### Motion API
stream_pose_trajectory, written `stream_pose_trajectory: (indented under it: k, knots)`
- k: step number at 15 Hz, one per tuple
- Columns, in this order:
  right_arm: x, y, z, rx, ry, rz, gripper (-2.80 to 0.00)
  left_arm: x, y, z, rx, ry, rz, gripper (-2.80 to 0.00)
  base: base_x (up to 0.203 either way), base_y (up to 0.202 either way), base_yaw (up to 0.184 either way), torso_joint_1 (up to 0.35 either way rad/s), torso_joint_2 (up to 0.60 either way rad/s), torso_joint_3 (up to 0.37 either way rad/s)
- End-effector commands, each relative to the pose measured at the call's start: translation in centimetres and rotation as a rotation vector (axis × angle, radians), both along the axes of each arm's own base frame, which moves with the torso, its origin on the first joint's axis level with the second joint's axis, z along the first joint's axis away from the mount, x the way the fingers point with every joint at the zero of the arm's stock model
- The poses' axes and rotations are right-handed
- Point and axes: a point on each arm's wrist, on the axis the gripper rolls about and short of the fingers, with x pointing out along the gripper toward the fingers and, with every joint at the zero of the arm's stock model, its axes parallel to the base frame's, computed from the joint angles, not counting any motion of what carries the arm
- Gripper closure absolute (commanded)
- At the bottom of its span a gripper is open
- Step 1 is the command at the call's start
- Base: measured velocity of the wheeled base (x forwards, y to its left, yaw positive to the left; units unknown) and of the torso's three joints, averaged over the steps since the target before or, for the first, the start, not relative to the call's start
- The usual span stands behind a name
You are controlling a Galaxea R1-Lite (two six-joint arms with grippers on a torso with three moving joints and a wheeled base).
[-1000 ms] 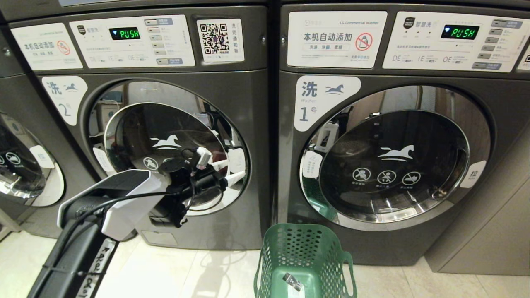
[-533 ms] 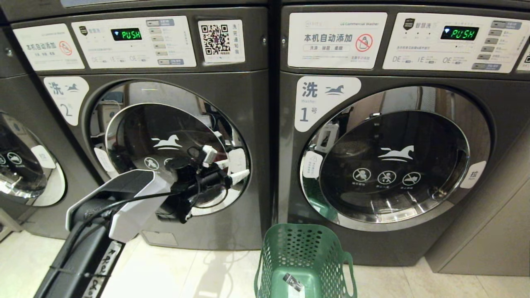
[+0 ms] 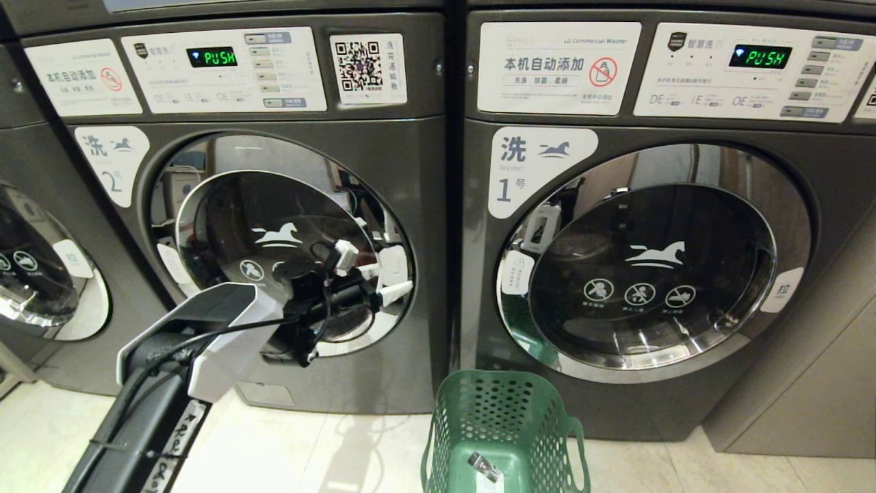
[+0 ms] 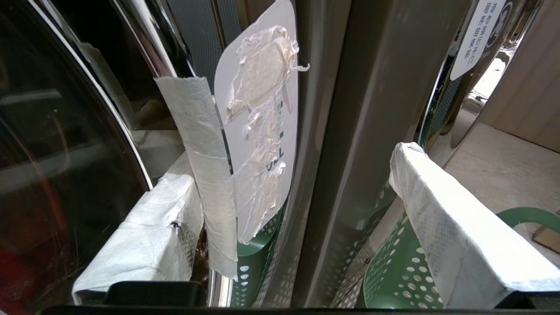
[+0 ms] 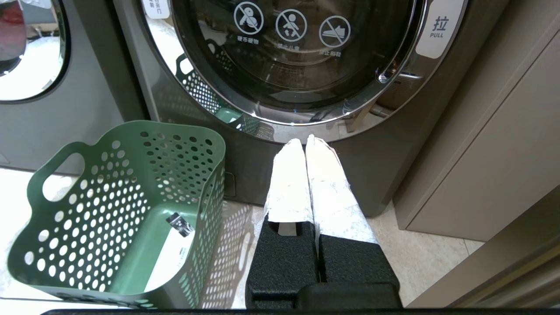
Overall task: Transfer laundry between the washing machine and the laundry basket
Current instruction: Open the lid of the washing machine
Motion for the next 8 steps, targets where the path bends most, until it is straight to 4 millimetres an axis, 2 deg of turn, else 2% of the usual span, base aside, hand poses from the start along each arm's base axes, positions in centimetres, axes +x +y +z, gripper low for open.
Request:
stream_pose_trajectory:
  k: [1, 8]
  knots:
    - [0.0, 0.0, 0.0, -0.001, 0.002, 0.001, 0.0, -0.9, -3.0, -0.2, -0.002, -0.01, -0.067, -2.8, 0.0, 0.0, 0.0, 0.0, 0.0, 0.0]
    - [0.0, 0.0, 0.0, -0.001, 0.0, 0.001, 0.0, -1.8, -5.1, 0.3, -0.004, -0.02, -0.12, -2.8, 0.0, 0.0, 0.0, 0.0, 0.0, 0.0]
